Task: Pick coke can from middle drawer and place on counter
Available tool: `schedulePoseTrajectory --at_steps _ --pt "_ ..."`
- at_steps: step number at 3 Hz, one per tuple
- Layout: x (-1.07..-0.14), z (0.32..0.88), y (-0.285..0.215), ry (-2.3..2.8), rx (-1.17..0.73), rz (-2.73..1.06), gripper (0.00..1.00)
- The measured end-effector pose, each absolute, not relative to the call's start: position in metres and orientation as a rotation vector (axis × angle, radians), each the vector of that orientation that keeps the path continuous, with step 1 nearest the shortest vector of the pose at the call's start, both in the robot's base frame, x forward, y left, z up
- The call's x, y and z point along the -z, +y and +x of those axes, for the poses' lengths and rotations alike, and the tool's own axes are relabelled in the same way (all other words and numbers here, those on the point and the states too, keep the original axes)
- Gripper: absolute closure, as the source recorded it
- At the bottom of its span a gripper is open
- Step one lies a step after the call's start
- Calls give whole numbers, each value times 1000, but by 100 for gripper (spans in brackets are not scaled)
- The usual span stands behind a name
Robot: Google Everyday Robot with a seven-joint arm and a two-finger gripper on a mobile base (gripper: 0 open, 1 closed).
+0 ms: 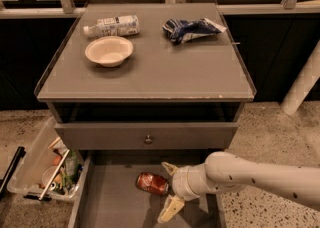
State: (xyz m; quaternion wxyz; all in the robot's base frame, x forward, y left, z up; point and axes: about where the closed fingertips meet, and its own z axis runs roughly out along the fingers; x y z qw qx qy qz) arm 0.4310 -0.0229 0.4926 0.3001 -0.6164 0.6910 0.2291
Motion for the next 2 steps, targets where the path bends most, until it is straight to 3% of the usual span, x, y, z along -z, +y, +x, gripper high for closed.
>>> schedulePoseTrajectory --at_steps 2 --pt "-436 477 -9 1813 -574 -1562 0"
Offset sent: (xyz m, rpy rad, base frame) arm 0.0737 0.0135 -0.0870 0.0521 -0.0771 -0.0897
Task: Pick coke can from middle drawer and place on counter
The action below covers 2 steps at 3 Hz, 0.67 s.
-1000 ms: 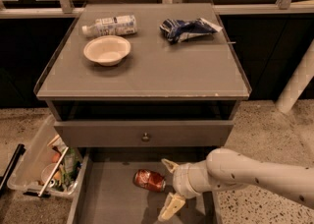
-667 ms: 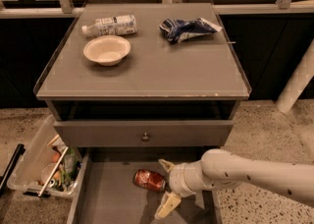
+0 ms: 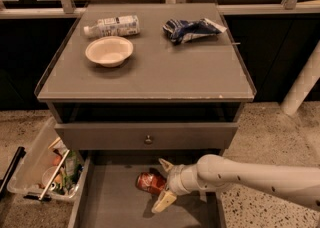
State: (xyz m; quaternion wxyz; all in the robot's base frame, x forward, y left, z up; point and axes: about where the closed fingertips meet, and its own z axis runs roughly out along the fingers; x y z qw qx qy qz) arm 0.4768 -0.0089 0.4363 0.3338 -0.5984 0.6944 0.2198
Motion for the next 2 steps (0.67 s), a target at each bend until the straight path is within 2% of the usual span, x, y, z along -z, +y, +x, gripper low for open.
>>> schedulePoseTrajectory --at_steps 2 --pt "-414 503 -22 1835 -411 -1526 0"
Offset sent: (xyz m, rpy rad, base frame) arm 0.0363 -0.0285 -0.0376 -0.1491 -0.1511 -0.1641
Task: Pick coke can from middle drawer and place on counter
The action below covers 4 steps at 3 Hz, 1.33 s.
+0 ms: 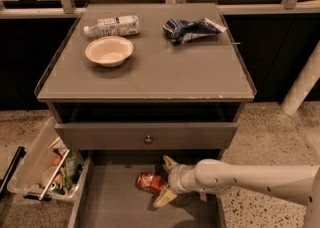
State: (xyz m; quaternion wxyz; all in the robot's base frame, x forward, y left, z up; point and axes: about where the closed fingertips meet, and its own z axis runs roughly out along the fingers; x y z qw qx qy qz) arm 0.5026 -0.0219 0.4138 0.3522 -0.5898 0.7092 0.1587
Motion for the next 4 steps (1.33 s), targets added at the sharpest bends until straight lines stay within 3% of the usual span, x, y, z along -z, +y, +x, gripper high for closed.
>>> schedulePoseTrajectory --at_steps 2,3,4 --pt "-383 494 -15 1894 -360 -1494 0" --pt "-382 494 -15 1894 -361 -1494 5" --pt "-382 494 -15 1894 -361 -1494 24"
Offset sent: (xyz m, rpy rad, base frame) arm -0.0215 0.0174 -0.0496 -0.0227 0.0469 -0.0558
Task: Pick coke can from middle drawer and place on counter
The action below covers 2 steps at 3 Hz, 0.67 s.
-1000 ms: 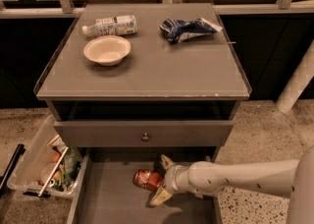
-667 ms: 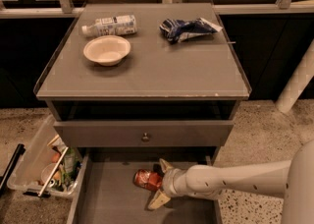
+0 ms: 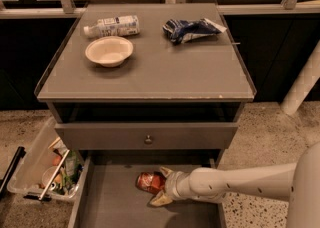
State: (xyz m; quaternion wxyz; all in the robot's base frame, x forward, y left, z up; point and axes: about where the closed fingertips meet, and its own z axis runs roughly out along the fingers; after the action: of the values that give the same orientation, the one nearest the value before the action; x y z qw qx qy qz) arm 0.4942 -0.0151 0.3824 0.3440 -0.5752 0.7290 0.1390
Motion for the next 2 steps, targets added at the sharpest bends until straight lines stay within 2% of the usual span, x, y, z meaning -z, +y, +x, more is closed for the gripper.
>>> schedulePoseTrajectory --at_steps 2 --pt "-382 494 -15 1894 -361 -1494 71"
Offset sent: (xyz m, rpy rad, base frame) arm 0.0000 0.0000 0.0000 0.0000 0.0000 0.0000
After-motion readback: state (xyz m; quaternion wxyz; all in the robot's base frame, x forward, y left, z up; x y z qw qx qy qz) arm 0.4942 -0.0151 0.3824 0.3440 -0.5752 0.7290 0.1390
